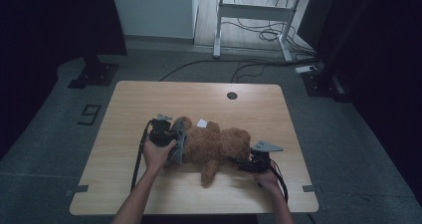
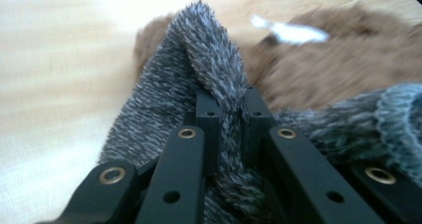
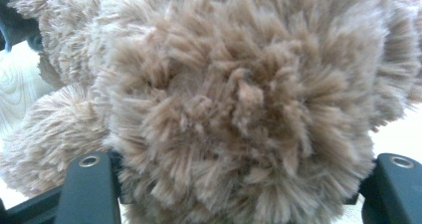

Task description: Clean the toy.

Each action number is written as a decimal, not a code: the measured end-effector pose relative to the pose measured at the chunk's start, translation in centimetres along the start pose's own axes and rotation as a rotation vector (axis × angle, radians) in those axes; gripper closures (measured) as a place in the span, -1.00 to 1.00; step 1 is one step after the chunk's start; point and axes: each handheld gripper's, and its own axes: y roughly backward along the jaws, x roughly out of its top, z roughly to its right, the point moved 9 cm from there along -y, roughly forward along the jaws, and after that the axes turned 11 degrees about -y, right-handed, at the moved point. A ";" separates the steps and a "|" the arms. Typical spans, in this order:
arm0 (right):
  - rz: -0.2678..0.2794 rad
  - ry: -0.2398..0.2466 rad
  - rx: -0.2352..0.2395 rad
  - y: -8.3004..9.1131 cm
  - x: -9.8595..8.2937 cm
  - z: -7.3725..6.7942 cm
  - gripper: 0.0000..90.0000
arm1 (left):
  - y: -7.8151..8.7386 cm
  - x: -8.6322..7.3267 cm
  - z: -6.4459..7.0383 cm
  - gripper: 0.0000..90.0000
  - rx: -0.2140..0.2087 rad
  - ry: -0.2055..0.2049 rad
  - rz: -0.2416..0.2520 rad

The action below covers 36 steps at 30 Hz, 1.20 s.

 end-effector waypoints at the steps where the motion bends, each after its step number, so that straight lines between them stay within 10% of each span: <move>1: 0.001 -0.003 0.001 0.0 0.0 0.0 -0.33 | -0.2 -0.7 0.0 0.82 0.000 -0.004 -0.013; 36: 0.028 -0.035 0.005 -0.1 -0.1 0.3 -0.40 | -1.5 -3.0 0.2 0.82 -0.030 0.002 -0.061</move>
